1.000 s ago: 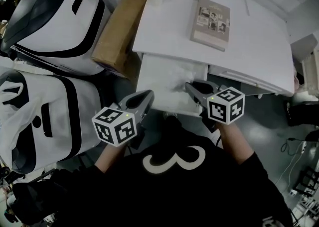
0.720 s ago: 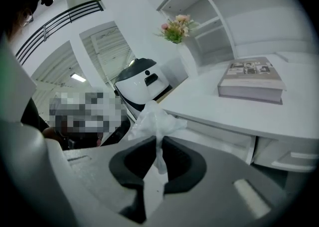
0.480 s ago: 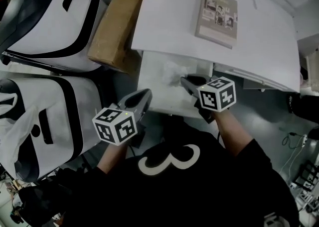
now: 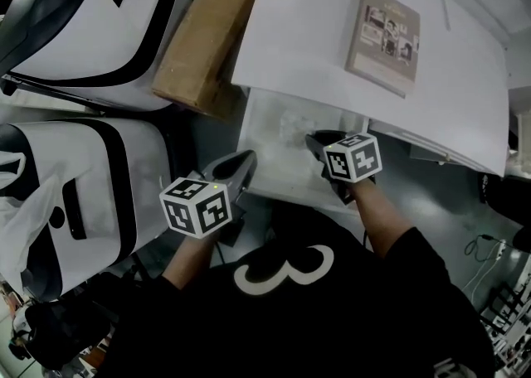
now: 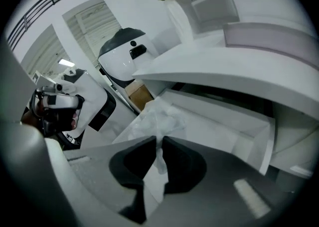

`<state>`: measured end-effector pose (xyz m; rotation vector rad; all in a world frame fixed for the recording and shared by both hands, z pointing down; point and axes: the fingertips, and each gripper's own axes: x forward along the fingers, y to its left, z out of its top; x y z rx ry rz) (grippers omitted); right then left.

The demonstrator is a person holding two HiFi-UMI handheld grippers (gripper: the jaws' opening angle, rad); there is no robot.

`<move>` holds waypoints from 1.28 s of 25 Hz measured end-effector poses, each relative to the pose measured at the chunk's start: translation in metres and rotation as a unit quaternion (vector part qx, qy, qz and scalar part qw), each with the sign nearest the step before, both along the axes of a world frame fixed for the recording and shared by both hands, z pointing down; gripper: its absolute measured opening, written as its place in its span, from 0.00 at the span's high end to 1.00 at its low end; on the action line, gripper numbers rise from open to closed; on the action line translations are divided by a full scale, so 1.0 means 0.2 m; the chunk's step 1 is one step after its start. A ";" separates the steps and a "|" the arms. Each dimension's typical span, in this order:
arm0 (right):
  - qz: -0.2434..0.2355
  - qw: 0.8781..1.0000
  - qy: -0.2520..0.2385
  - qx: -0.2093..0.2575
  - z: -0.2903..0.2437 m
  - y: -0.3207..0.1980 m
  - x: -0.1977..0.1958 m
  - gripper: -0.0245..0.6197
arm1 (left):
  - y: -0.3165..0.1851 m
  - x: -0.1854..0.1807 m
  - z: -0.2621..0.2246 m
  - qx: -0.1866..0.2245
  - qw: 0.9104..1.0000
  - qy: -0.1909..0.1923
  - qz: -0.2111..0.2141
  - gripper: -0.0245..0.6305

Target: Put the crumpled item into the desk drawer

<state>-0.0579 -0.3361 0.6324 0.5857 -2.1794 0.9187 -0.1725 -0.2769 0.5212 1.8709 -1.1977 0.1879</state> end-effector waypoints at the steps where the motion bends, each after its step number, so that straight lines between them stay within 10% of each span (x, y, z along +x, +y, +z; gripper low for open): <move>1: -0.002 1.000 0.009 -0.003 0.04 -0.01 0.00 0.90 | -0.01 0.00 0.01 -0.001 1.000 0.003 0.000 0.95; 32: 0.022 0.991 0.100 -0.091 0.61 -0.02 0.11 0.84 | -0.12 0.00 0.08 -0.006 1.000 0.001 0.007 0.95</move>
